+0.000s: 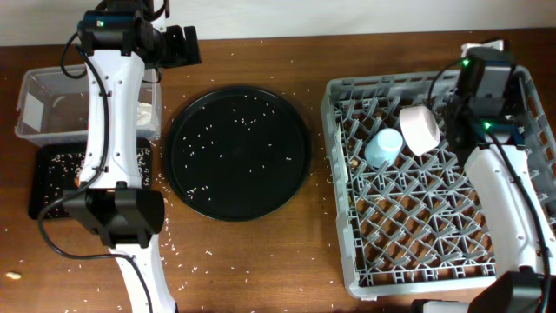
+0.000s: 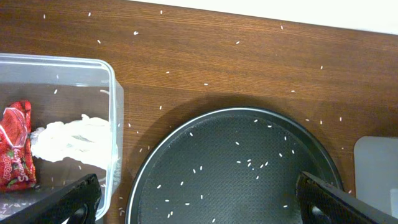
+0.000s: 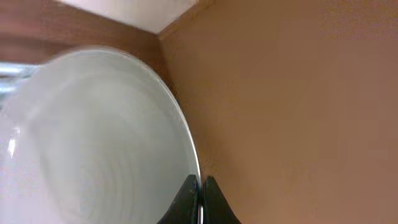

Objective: Sort waste into correct bins and load items into the dishwasher rack

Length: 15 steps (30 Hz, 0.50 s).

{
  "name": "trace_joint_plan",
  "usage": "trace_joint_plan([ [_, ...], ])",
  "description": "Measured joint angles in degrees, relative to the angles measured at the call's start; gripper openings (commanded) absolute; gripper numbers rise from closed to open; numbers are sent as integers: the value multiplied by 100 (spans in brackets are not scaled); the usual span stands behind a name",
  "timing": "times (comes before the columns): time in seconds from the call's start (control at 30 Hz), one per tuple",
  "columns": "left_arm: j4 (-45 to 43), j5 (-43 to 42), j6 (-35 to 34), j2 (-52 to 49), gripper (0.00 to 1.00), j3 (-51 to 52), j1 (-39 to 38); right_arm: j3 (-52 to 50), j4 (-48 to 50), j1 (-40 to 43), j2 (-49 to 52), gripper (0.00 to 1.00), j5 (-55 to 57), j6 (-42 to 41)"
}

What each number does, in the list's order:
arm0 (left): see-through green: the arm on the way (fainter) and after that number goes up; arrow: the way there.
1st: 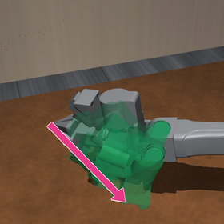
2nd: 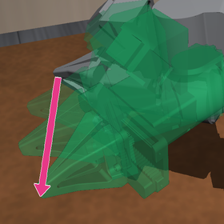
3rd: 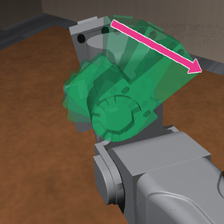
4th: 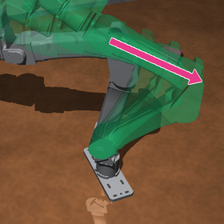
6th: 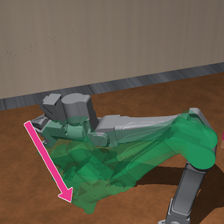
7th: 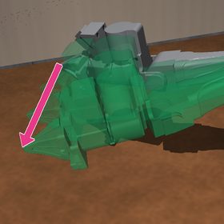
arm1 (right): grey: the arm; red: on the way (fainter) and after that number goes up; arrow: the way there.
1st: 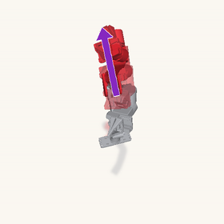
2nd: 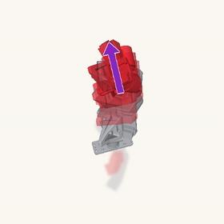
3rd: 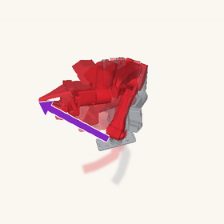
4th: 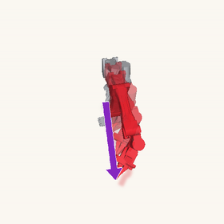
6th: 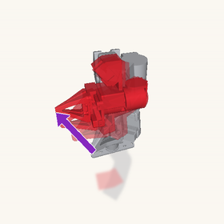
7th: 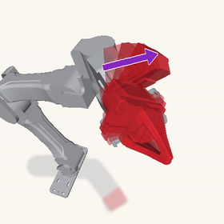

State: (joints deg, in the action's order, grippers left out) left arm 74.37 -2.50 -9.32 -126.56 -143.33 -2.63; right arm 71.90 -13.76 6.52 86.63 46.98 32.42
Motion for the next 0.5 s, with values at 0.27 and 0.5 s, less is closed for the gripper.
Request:
trace_joint_plan([
  [0.27, -4, 0, 0, 0, 99, 0, 0, 0, 203, 286, 750, 8, -98, 1176],
  [0.5, -2, 2, 0, 0, 99, 0, 0, -7, 1401, -634, 483, 99, -398, 575],
])
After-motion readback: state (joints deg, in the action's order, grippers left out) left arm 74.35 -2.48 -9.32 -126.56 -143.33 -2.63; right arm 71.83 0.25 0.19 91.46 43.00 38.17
